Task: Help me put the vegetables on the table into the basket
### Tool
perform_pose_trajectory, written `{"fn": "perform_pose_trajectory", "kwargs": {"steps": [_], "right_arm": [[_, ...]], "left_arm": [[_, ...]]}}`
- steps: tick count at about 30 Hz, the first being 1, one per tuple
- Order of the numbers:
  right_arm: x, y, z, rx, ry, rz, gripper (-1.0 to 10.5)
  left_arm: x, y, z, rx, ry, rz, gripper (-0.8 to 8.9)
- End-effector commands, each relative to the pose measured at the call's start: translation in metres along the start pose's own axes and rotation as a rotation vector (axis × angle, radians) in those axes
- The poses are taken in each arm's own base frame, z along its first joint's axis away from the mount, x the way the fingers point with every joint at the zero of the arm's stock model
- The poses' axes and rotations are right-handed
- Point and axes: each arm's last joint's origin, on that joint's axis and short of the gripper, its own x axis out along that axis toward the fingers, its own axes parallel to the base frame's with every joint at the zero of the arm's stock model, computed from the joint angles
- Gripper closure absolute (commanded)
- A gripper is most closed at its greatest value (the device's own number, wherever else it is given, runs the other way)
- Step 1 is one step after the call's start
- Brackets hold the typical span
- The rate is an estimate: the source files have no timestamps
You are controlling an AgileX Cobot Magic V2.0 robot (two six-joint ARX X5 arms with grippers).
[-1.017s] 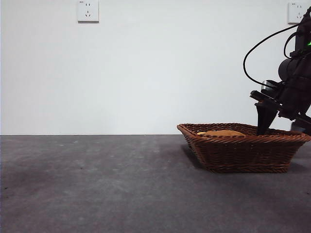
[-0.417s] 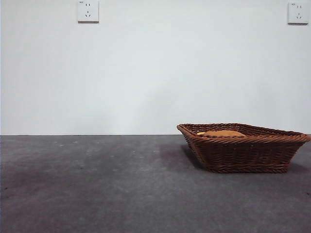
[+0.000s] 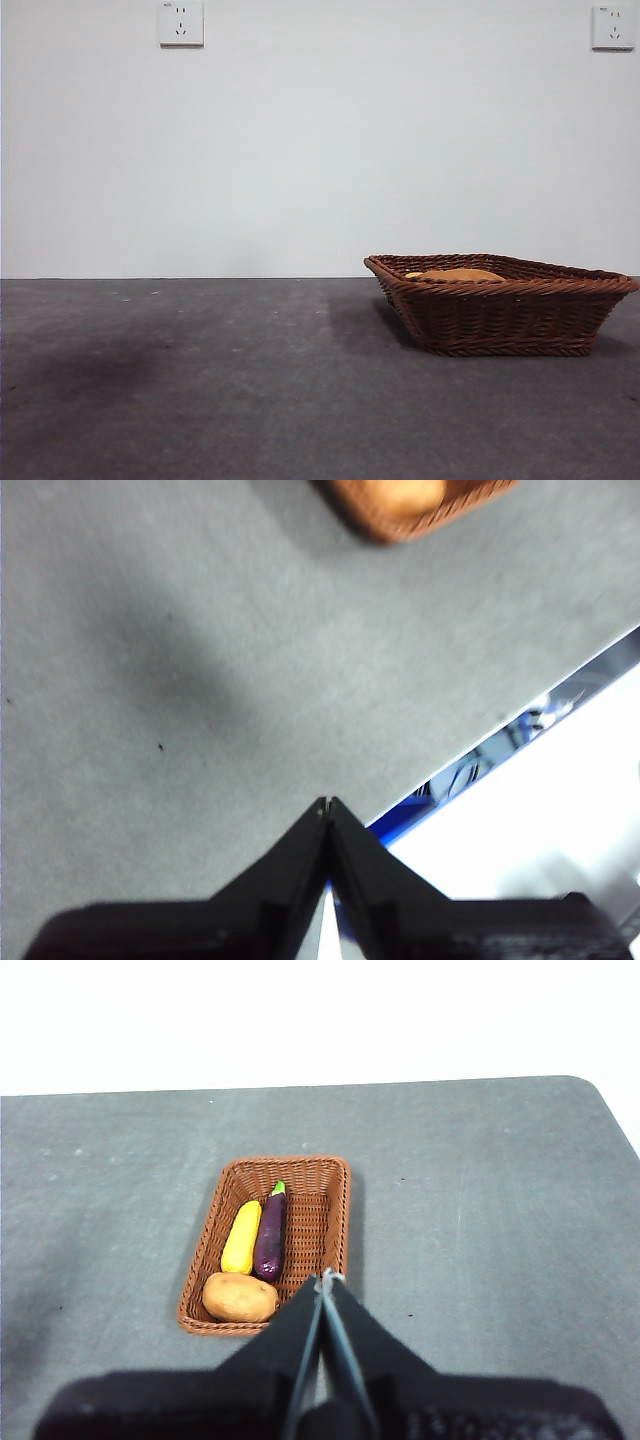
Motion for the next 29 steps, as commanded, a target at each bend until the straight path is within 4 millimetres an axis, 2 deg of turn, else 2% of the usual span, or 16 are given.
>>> {"fn": "perform_pose_trajectory", "kwargs": {"steps": [1,6,10,15,19,21,22,24,27,29], "right_arm": [[0.006,-0.001,0.0,0.014,0.041,0.0,9.6],[0.021,-0.004,0.006,0.021,0.085,0.0,9.6],[0.035,-0.006,0.012,0.028,0.128,0.0,9.6],[0.061,-0.01,0.02,0.04,0.201,0.001,9.6],[0.083,-0.014,0.026,0.051,0.265,0.001,9.6],[0.098,-0.017,0.029,0.058,0.306,0.001,9.6],[0.109,-0.019,0.031,0.063,0.338,0.002,9.6],[0.132,-0.022,0.033,0.073,0.398,0.002,9.6],[0.171,-0.029,0.035,0.089,0.499,0.002,9.6],[0.197,-0.033,0.035,0.097,0.544,0.003,9.6]], "left_arm": [[0.016,-0.003,0.009,0.014,0.057,0.014,8.17],[0.043,-0.008,0.026,0.018,0.107,0.027,8.17],[0.05,-0.005,0.035,0.221,0.07,0.075,8.17],[0.048,0.011,0.047,0.284,-0.112,0.124,8.17],[0.06,0.031,0.039,0.21,-0.335,0.191,8.17],[0.073,0.045,0.024,0.154,-0.439,0.233,8.17],[0.083,0.054,0.009,0.126,-0.491,0.264,8.17],[0.105,0.069,-0.028,0.084,-0.554,0.318,8.17],[0.129,0.083,-0.087,0.029,-0.543,0.389,8.17],[0.142,0.089,-0.116,0.003,-0.551,0.426,8.17]]}}
